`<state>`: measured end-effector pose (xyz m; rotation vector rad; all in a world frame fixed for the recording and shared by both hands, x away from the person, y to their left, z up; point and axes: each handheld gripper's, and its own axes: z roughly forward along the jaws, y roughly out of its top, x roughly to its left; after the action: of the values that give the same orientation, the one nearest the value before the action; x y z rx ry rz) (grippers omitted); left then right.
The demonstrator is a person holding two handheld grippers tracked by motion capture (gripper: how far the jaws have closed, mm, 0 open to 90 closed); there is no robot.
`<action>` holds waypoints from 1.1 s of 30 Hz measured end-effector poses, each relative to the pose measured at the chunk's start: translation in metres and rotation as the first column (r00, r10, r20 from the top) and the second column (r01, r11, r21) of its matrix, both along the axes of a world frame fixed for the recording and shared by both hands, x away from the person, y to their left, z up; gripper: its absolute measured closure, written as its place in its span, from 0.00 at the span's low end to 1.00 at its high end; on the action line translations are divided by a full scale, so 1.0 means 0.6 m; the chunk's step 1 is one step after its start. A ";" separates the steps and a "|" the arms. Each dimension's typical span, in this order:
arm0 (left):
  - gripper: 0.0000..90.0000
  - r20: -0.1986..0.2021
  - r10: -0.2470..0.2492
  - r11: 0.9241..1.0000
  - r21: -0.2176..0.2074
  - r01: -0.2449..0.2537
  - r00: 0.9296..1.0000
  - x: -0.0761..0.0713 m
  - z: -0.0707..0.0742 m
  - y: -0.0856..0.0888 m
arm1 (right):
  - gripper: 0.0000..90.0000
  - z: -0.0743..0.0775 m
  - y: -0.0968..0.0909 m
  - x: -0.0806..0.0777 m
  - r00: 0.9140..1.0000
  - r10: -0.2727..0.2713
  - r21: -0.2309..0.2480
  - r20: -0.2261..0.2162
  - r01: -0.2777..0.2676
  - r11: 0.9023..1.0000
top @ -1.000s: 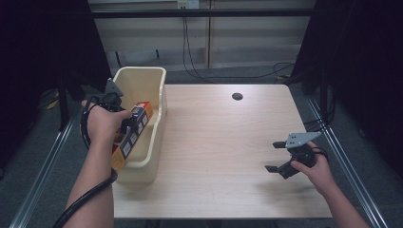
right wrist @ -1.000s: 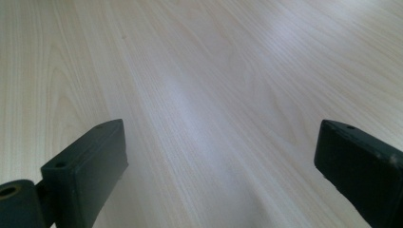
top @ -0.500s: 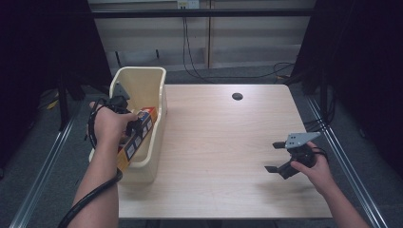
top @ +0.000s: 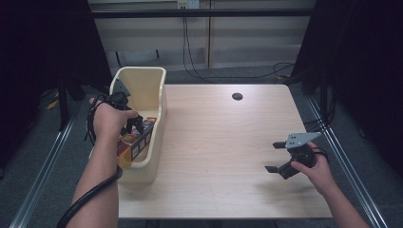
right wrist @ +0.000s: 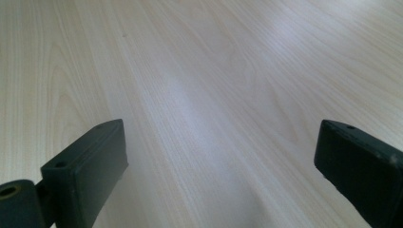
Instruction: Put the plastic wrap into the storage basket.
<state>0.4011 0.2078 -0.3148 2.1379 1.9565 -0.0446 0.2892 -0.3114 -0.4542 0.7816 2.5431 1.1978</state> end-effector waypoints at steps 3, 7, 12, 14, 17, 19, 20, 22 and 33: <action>0.41 0.023 0.005 0.999 -0.032 -0.004 1.000 -0.001 0.014 -0.001 | 0.04 0.001 0.000 -0.001 1.000 0.000 -0.002 0.005 0.000 1.000; 0.38 0.057 -0.009 0.998 -0.068 0.013 0.998 -0.002 0.029 -0.009 | 0.04 0.002 -0.001 -0.002 1.000 -0.006 0.000 0.006 0.006 1.000; 0.31 0.104 -0.034 0.992 -0.114 0.046 0.994 0.000 0.042 -0.022 | 0.04 0.003 -0.002 -0.001 1.000 -0.006 0.003 0.009 0.006 1.000; 0.29 0.113 -0.044 0.990 -0.126 0.058 0.993 0.000 0.045 -0.026 | 0.04 0.003 -0.003 -0.001 1.000 -0.012 0.004 0.010 0.012 1.000; 0.27 0.146 -0.059 0.986 -0.144 0.080 0.988 -0.001 0.048 -0.038 | 0.04 0.004 -0.003 -0.001 1.000 -0.012 0.005 0.011 0.012 1.000; 0.26 0.159 -0.071 0.982 -0.161 0.097 0.985 -0.001 0.052 -0.050 | 0.04 0.004 -0.002 -0.002 1.000 -0.011 0.007 0.010 0.011 1.000; 0.25 0.180 -0.086 0.978 -0.170 0.117 0.980 0.000 0.055 -0.060 | 0.04 0.003 -0.002 -0.002 1.000 -0.007 0.001 0.010 0.007 1.000; 0.24 0.190 -0.107 0.975 -0.173 0.141 0.976 0.001 0.057 -0.071 | 0.04 0.003 -0.002 -0.003 1.000 -0.005 0.003 0.005 0.005 1.000; 0.14 0.228 -0.169 0.958 -0.190 0.214 0.959 0.002 0.050 -0.111 | 0.04 0.004 -0.002 -0.003 1.000 -0.010 0.001 0.017 0.010 1.000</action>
<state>0.4022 0.1413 -0.2848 2.0903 1.5479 -0.0582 0.2875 -0.3127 -0.4517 0.7795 2.5222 1.1982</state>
